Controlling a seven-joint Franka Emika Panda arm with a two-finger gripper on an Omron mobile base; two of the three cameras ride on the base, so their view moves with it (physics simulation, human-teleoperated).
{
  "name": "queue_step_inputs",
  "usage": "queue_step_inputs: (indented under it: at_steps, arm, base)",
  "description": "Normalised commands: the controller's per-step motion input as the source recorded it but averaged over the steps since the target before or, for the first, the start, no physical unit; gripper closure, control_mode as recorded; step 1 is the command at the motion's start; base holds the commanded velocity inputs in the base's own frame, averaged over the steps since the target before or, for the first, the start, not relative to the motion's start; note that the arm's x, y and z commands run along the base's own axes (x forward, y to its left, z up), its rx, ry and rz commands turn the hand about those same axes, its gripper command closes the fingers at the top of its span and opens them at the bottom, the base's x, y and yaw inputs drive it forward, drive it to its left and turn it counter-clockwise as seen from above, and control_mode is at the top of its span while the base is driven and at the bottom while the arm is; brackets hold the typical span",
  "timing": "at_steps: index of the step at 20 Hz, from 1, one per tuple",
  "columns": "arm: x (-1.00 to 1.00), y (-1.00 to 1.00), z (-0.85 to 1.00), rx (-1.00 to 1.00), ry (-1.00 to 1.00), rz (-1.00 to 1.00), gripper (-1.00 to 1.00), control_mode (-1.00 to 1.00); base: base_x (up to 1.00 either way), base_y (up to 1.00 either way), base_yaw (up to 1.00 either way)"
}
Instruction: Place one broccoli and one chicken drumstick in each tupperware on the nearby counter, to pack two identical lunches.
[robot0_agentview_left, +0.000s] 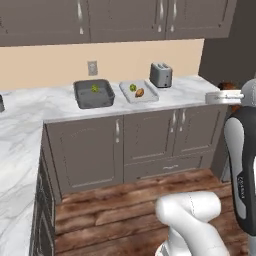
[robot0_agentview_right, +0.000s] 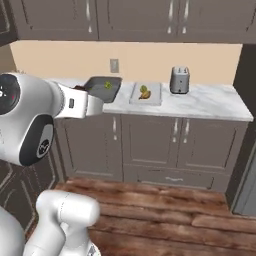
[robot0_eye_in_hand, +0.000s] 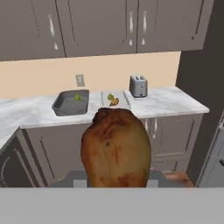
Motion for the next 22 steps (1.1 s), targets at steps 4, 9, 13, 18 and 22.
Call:
queue_step_inputs:
  at_steps: [4,9,13,18,22]
  arm:
    - [0.00,0.00,0.00,0.00,0.00,0.00,1.00,1.00]
    - [0.00,0.00,0.00,0.00,0.00,0.00,1.00,1.00]
    - [0.00,0.00,0.00,0.00,0.00,0.00,1.00,1.00]
    - [0.00,0.00,0.00,0.00,0.00,0.00,1.00,1.00]
    - [0.00,0.00,0.00,0.00,0.00,0.00,1.00,1.00]
  base:
    - [0.91,0.98,0.08]
    - [1.00,0.33,0.05]
    - [1.00,0.08,0.00]
    - [0.93,0.00,0.00]
    - [0.72,0.05,0.00]
